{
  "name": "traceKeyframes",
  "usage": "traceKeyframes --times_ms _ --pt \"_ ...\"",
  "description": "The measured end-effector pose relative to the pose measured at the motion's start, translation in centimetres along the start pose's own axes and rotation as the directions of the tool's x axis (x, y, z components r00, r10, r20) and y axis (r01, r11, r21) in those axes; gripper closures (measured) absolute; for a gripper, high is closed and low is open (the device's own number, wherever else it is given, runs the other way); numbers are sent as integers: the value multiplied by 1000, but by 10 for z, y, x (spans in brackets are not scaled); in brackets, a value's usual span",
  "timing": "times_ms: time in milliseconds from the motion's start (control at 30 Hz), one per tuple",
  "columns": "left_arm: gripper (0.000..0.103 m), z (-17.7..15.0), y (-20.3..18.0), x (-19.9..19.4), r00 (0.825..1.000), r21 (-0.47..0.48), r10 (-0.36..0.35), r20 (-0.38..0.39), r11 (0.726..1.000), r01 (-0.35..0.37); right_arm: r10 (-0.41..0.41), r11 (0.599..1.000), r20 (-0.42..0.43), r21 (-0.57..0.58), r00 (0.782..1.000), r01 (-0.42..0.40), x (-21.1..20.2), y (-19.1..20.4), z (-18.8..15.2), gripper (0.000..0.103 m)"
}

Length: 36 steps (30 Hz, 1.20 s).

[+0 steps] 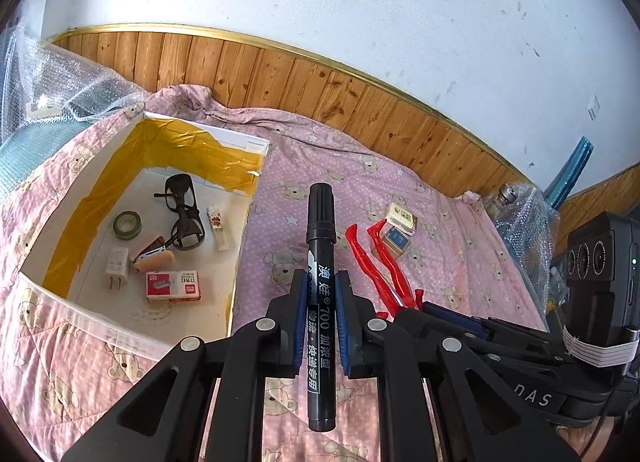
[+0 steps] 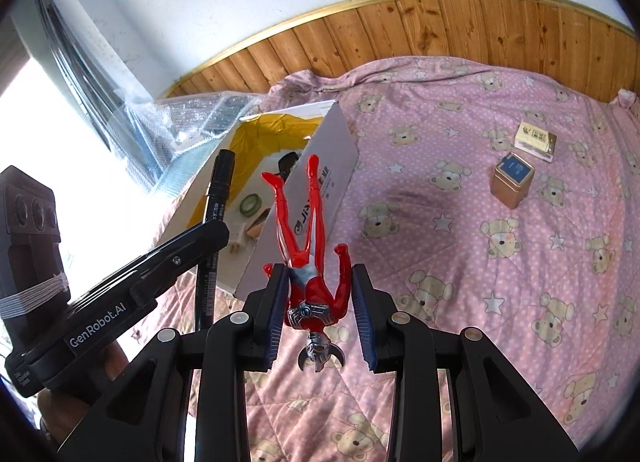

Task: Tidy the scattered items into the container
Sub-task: 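Lift the marker and red figure and carry them over the cardboard box, then lower and open both tools to drop the marker and figure inside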

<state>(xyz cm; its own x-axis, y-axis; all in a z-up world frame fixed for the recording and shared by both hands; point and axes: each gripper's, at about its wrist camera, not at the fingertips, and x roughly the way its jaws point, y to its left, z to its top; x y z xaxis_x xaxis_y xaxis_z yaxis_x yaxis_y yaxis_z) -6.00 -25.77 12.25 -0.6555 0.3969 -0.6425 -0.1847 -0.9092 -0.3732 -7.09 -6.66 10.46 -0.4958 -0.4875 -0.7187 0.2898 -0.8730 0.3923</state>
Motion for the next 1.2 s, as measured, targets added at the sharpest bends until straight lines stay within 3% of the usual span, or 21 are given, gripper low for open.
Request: traceKeyframes --times_ms 733,1200 --pt "89 43 45 -25 997 -41 24 80 999 -21 43 996 -4 -72 999 -44 27 46 37 70" --pt "89 62 68 -11 996 -56 54 68 997 -51 61 991 -14 -117 998 -62 52 63 63 70"
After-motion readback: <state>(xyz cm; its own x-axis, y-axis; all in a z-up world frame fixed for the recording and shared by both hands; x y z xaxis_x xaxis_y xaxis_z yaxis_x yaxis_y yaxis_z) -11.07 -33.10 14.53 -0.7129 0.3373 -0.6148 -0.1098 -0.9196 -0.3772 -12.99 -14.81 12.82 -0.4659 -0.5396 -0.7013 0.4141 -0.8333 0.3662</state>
